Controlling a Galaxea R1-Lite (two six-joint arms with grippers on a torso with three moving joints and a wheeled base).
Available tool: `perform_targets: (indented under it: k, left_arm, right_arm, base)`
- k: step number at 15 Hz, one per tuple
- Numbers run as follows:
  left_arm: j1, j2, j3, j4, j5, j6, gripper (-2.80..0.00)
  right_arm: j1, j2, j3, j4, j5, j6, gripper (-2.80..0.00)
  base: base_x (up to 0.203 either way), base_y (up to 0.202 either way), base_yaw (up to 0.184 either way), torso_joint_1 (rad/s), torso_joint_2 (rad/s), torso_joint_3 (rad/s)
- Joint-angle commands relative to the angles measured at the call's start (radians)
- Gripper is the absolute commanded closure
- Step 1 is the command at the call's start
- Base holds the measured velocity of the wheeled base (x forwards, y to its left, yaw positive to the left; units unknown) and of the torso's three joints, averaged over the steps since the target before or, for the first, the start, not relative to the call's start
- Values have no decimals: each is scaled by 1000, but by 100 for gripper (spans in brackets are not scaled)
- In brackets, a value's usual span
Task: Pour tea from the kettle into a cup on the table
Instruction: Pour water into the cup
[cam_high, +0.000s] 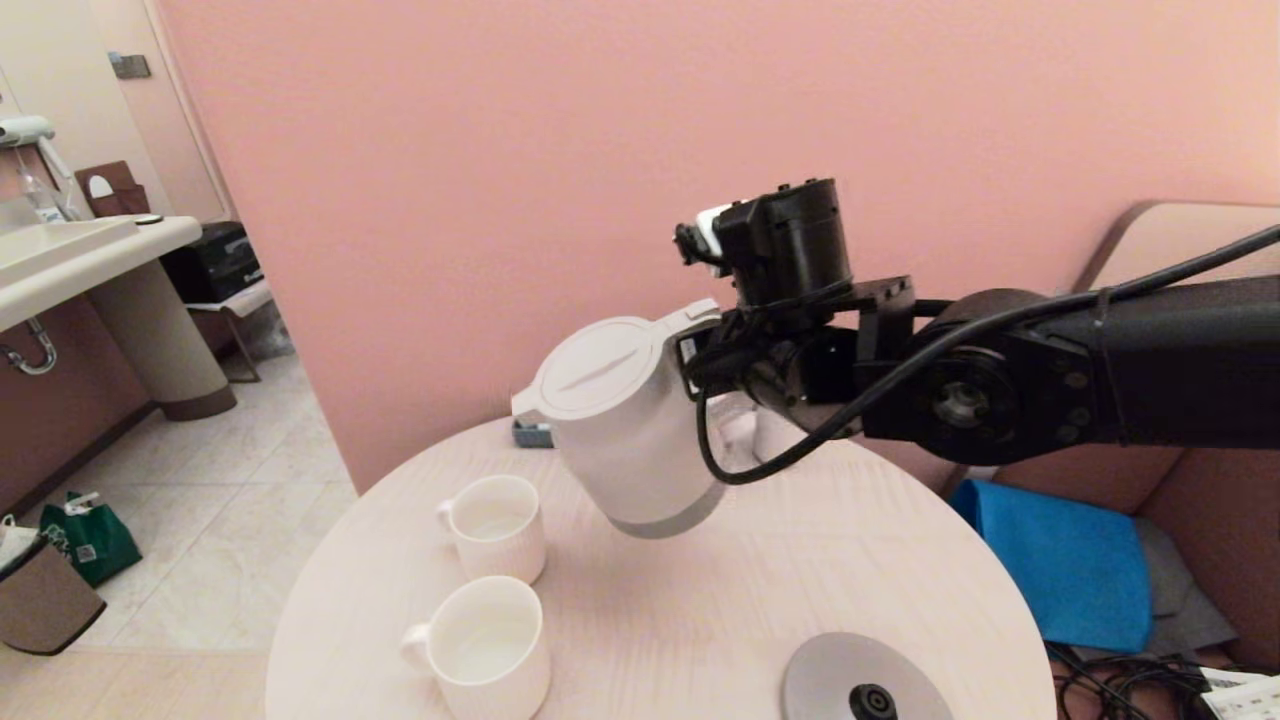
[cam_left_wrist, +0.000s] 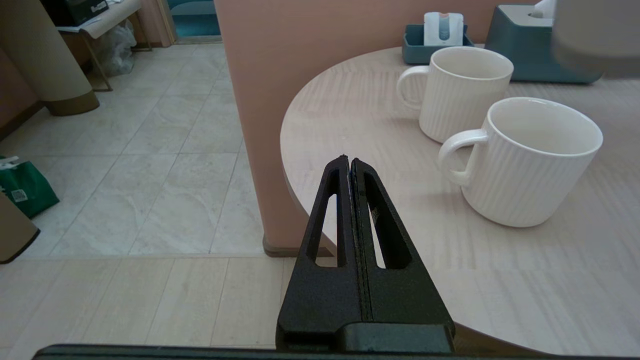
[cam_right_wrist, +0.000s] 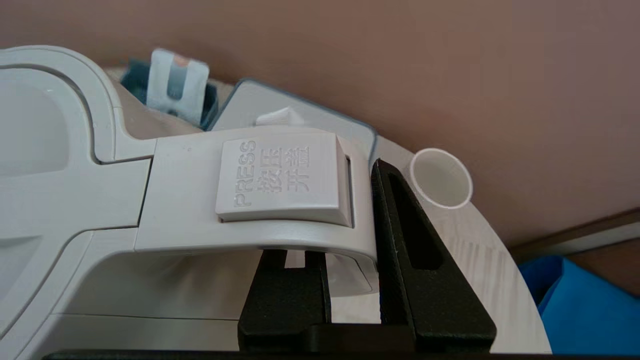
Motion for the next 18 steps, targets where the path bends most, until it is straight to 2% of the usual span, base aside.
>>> perform_targets:
  k: [1, 4, 9, 18]
  left_arm:
    - [-1, 0, 0, 0, 0, 0, 0]
    - [0, 0, 0, 0, 0, 0, 0]
    - [0, 1, 0, 0, 0, 1, 0]
    - [0, 0, 0, 0, 0, 0, 0]
  right_arm:
    - [23, 50, -26, -3, -10, -3, 0]
    - [35, 86, -36, -3, -20, -5, 0]
    - [37, 121, -62, -9, -39, -61, 0]
    - [39, 185, -196, -7, -54, -242, 0]
  base:
    - [0, 0, 0, 0, 0, 0]
    - [0, 0, 0, 0, 0, 0]
    - [0, 0, 0, 0, 0, 0]
    - [0, 0, 0, 0, 0, 0]
